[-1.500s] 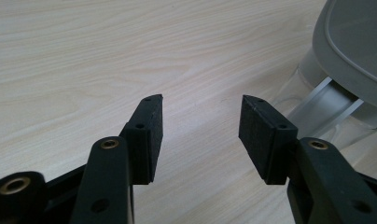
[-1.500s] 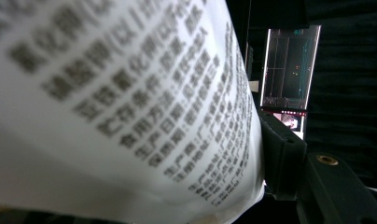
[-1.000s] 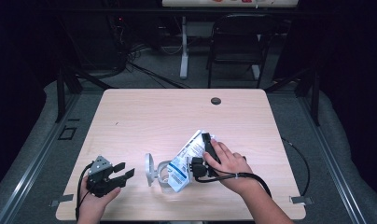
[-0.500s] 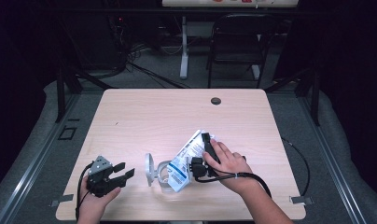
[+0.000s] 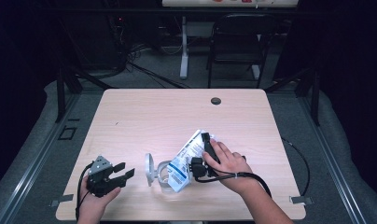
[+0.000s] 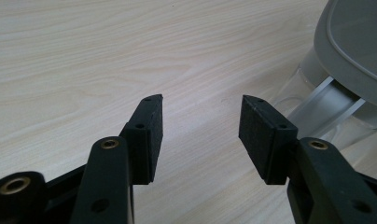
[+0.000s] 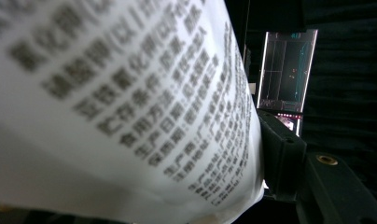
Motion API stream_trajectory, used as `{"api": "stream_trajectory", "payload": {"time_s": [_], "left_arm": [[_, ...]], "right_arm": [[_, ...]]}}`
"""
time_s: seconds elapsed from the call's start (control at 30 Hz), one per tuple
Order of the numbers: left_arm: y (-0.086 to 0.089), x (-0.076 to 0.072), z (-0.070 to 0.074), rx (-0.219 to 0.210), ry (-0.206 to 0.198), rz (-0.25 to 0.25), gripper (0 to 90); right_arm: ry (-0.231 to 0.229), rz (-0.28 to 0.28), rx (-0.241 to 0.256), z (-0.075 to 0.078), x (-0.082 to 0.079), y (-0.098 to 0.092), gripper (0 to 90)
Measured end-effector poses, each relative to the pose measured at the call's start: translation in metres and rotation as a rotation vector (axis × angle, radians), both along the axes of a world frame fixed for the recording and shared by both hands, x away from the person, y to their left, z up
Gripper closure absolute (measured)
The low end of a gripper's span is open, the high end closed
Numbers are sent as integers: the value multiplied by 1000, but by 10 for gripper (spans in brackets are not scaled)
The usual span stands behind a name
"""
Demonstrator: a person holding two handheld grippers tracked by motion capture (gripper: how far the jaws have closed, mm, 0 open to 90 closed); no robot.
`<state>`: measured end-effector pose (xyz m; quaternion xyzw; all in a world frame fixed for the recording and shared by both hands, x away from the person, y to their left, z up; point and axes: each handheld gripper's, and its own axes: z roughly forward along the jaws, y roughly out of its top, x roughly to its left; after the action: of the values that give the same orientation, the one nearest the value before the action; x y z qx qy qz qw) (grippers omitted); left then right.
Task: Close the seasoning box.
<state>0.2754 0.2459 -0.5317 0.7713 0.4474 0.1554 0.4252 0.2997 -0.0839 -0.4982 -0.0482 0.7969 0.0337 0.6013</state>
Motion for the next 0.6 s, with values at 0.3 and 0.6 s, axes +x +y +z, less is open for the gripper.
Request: {"api": "stream_trajectory", "payload": {"time_s": [0.3,0.6], "left_arm": [[0,0,0,1,0,-1,502],[0,0,0,0,0,0,502]], "right_arm": [[-1,-1,-1,1,0,0,467],[1,-1,-2,1,-1,0,469]]}}
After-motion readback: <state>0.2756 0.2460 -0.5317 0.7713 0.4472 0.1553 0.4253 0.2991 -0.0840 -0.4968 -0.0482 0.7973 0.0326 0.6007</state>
